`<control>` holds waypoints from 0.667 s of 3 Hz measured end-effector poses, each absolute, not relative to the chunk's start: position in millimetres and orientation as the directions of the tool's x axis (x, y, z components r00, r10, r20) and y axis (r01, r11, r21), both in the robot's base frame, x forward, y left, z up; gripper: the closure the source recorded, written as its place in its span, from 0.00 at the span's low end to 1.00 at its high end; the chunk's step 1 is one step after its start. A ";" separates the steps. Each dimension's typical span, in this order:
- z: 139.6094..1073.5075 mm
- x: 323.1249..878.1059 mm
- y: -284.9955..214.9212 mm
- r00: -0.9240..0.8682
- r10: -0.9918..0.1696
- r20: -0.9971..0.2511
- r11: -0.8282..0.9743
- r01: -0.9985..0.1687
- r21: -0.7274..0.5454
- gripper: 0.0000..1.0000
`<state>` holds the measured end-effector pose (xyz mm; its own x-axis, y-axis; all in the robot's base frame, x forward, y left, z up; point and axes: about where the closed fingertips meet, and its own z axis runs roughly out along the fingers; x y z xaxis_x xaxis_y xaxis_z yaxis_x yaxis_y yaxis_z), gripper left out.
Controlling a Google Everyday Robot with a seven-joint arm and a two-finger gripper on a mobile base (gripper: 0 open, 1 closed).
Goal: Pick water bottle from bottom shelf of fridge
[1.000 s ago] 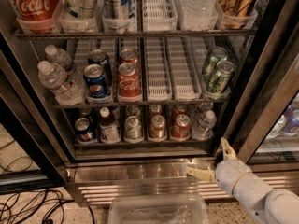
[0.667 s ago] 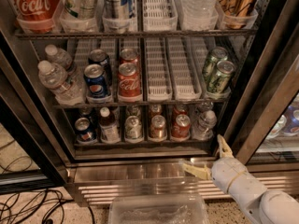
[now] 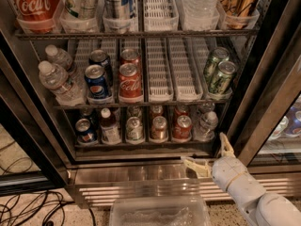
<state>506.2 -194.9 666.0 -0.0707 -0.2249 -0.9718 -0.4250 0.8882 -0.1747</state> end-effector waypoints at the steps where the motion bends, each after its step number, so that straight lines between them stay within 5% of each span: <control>1: 668.7 516.3 -203.2 -0.058 -0.207 -0.977 0.902 -0.399 -0.167 0.12; 2: 673.9 527.1 -215.2 -0.098 -0.157 -0.983 0.905 -0.414 -0.103 0.00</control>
Offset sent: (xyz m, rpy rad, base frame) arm 0.0297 -0.0346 0.0150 0.1453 0.0964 0.0188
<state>527.1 -215.2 673.9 -0.0977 -0.1566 -0.9828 -0.4138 0.9045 -0.1030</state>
